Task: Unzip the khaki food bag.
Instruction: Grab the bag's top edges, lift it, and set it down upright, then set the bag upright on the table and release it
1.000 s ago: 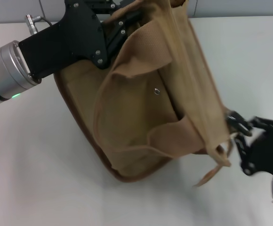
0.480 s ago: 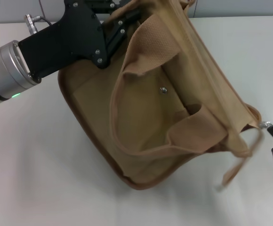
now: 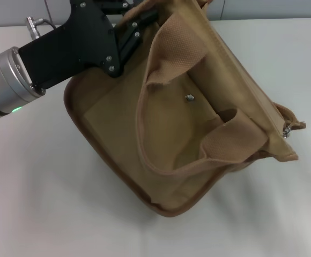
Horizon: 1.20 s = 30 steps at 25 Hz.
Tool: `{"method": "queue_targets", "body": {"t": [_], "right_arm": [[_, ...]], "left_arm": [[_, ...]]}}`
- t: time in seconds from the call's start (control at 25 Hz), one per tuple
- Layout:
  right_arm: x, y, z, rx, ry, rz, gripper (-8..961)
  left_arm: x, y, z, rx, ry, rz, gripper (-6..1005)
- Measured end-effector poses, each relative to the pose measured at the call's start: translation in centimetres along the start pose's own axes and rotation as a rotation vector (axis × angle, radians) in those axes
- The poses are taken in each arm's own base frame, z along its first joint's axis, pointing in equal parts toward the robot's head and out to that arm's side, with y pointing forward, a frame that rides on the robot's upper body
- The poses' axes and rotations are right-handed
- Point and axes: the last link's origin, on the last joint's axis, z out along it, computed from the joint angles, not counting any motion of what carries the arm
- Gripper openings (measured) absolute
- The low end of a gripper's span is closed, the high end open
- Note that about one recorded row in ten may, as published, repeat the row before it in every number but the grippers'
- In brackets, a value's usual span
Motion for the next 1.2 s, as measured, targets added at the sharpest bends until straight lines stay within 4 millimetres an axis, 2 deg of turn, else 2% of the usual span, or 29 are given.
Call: {"method": "queue_targets", "body": {"t": [0.2,0.36,0.4,0.56,0.6,0.76,0.8,1.04,1.2], "right_arm": [[0.7,-1.0,1.1,-0.032,0.03,0.029,587],[1.2,-1.1,2.1,-0.057,0.047,0.031,657],[1.6,-0.9,3.1,-0.096,0.062,0.04,675],[2.0,-0.2,4.5,-0.174,0.075,0.073,745],[2.2,0.2,5.5,-0.198,0.079,0.076,763],[2.5,0.5,6.9,-0.206,0.083,0.056,823],[2.6,0.6,7.9,-0.206,0.081,0.039,790],[2.4,0.8,9.0,-0.191,0.053,-0.019,582],[2.4,-0.5,9.8,-0.129,0.054,-0.051,404]], "left_arm": [[-0.1,0.1,0.1,-0.001,-0.001,-0.001,221],[-0.1,0.1,0.1,-0.001,0.0,-0.001,223],[-0.1,0.1,0.1,-0.002,0.0,0.0,223],[-0.1,0.1,0.2,-0.006,0.002,-0.001,224],[-0.1,0.1,0.2,-0.007,0.003,-0.001,225],[-0.1,0.2,0.2,-0.008,0.005,0.002,226],[-0.1,0.3,0.2,-0.007,0.005,0.008,227],[-0.2,0.7,-0.1,0.014,0.019,0.021,229],[-0.3,0.9,-0.5,0.062,0.031,0.021,230]]}}
